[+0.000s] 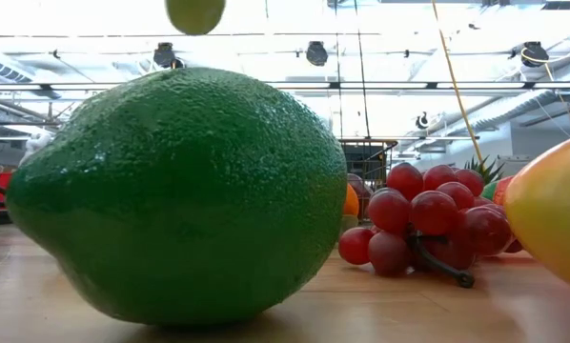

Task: Build produce basket
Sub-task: Put the green pear into the brown wire basket

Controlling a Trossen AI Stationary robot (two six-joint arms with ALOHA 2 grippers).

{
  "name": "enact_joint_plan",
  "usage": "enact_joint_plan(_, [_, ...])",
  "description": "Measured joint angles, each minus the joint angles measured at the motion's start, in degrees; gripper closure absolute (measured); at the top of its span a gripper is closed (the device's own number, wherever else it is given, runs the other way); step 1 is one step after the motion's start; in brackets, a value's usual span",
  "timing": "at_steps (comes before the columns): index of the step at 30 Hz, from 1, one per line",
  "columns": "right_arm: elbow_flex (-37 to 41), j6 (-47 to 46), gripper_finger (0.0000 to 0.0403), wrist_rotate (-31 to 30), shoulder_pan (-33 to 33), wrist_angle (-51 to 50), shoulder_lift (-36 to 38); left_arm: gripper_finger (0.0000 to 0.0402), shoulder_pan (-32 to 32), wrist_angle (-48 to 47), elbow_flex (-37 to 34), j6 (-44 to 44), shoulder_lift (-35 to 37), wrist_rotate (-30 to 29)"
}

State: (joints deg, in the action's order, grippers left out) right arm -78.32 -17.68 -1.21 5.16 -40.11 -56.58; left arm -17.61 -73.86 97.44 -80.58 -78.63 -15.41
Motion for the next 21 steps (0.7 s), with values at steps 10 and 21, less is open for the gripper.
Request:
enact_joint_plan(10, [0.00, 0.54, 0.0008, 0.77, -0.01, -3.40, 2.67, 0.0398, 8.17, 26.14, 0.07, 15.68, 0.00, -1.02])
enact_joint_plan(21, [0.00, -4.49, 0.0008, -5.22, 0.01, -3.46, 3.79, 0.0398, 23.06, 44.87, 0.07, 33.76, 1.88, 15.80])
